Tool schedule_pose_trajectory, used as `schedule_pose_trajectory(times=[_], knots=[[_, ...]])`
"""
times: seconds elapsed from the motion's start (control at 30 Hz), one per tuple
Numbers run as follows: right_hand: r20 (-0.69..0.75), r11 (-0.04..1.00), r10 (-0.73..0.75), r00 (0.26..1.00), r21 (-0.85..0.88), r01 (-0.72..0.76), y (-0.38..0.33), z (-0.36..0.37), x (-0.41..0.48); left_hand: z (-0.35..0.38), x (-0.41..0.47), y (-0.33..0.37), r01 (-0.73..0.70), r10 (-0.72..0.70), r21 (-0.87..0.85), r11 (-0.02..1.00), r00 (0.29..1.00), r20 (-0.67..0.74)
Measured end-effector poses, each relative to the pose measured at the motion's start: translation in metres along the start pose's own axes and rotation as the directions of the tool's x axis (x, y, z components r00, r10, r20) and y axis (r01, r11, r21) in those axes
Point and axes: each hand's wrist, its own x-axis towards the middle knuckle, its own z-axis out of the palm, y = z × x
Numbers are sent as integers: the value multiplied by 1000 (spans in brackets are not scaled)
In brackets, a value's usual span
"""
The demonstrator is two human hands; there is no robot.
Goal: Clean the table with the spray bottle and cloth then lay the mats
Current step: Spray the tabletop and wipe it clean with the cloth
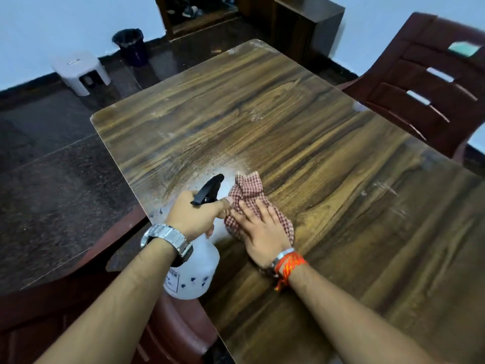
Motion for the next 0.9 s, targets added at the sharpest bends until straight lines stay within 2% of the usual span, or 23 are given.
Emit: schedule_pose_trajectory(times=[0.17, 0.27, 0.47, 0.53, 0.63, 0.7, 0.77, 0.83, 0.9], knots=[[0, 999, 25, 1000, -33, -25, -26, 22, -68, 2, -35, -8, 5, 2, 71, 997, 995, -100], [18, 999, -10, 1000, -42, 11, -51, 31, -102, -9, -60, -20, -1, 2, 54, 999, 999, -32], [79, 990, -112, 991, -81, 118, -62, 39, -167, -10, -112, -51, -21, -16, 219, 975, 986, 164], [75, 999, -25, 997, -31, 27, -45, 32, -187, -4, -124, -58, -45, -6, 242, 969, 978, 206], [8, 969, 248, 969, -20, -248, -7, 22, -223, 8, -143, -63, -84, 18, 238, 968, 963, 268], [-23, 893, 451, 892, 32, -450, 18, 19, -251, 16, -154, -64, -99, 37, 209, 973, 957, 286], [-47, 786, 617, 786, 90, -611, 24, 17, -281, 26, -168, -65, -99, 31, 215, 972, 954, 297], [-79, 737, 675, 733, 100, -668, 11, 23, -300, 34, -178, -68, -87, 16, 229, 969, 955, 295], [-93, 810, 586, 805, 52, -584, -15, 32, -309, 42, -185, -70, -69, -4, 234, 970, 955, 297]])
